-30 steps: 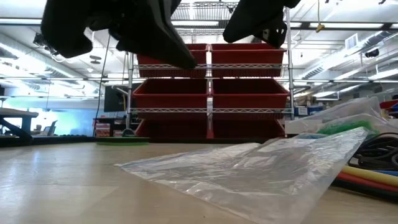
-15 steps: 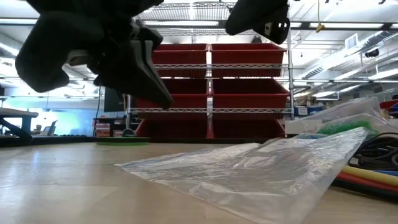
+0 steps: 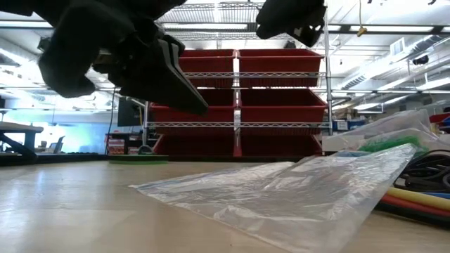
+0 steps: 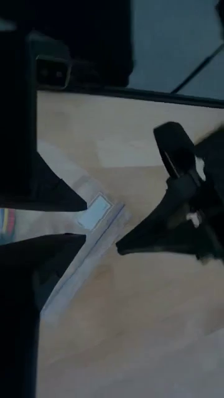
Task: Sort rubber bands
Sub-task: Open the transparent zip bag
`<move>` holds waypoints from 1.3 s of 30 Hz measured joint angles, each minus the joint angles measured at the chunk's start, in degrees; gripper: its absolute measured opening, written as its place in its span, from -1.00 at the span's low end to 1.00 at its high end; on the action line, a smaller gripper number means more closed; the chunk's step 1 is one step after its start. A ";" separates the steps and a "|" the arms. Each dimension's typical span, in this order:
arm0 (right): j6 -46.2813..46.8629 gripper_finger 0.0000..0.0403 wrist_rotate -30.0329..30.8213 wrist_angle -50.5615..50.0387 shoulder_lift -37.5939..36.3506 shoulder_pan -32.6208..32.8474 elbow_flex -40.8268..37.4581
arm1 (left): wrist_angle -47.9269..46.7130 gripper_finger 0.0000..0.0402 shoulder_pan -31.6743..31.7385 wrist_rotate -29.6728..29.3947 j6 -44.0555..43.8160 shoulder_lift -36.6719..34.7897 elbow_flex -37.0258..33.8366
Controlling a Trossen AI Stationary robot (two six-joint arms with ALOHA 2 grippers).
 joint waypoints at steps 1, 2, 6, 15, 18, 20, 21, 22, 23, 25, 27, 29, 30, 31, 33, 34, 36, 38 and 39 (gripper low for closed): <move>-2.01 -0.70 -0.01 -0.03 0.00 -0.10 0.00 | 0.00 -0.93 0.21 -0.02 -0.09 0.00 0.00; -4.34 -0.68 -0.10 -0.03 0.00 -0.27 0.00 | -0.02 -0.91 0.33 -0.02 -0.56 0.00 0.00; -10.87 -0.61 -0.24 -2.12 0.00 -1.34 0.00 | -0.13 -0.76 1.06 -0.02 -3.05 0.00 0.00; -18.56 -0.56 -4.22 -5.65 1.94 -3.13 0.00 | 1.64 -0.35 3.23 3.17 -5.56 0.00 -1.17; -19.90 -0.57 -6.77 -4.51 5.78 -3.50 0.03 | 3.10 -0.30 4.20 8.35 -8.57 0.00 -3.19; -21.70 -0.56 -7.57 -2.77 8.96 -3.55 0.00 | 3.48 -0.29 4.44 9.06 -11.25 0.30 -4.44; -22.58 -0.56 -7.55 -1.72 10.57 -3.55 0.00 | 3.28 -0.29 4.44 9.21 -12.40 0.35 -5.30; -23.21 -0.57 -7.56 -0.94 11.89 -3.55 0.00 | 3.22 -0.29 4.44 9.27 -13.47 0.38 -5.95; -23.82 -0.57 -7.41 -0.24 13.24 -3.55 0.00 | 3.78 -0.29 4.44 9.65 -14.40 0.49 -6.63; -24.09 -0.57 -6.98 1.13 15.32 -3.68 0.00 | 6.16 -0.29 4.33 11.29 -15.38 0.66 -7.78; -24.13 -0.57 -6.52 1.84 16.29 -4.12 0.00 | 7.98 -0.29 4.31 13.64 -16.22 0.86 -8.52; -24.28 -0.57 -5.91 2.90 16.48 -4.54 0.00 | 10.03 -0.29 4.24 15.24 -16.34 1.14 -8.93; -24.59 -0.57 -5.70 3.30 16.44 -4.80 0.00 | 10.31 -0.29 4.26 15.62 -16.39 1.14 -9.13; -25.00 -0.57 -5.56 4.29 16.44 -5.00 0.00 | 10.75 -0.29 4.26 15.77 -16.49 1.14 -9.14; -25.87 -0.57 -5.76 5.28 16.44 -5.32 0.00 | 11.58 -0.29 4.34 15.86 -16.55 1.38 -9.09; -26.02 -0.57 -6.50 6.04 16.44 -5.55 0.00 | 11.89 -0.29 4.42 15.87 -16.59 1.44 -9.09; -25.35 -0.57 -9.05 6.11 16.44 -6.03 0.00 | 12.26 -0.29 4.63 15.65 -17.36 1.53 -9.09; -23.33 -0.57 -10.35 5.89 16.44 -6.13 0.00 | 12.66 -0.29 4.87 15.11 -18.46 2.15 -9.03; -22.52 -0.57 -10.52 5.87 16.40 -6.15 0.00 | 12.44 -0.29 5.07 14.93 -19.00 2.54 -9.06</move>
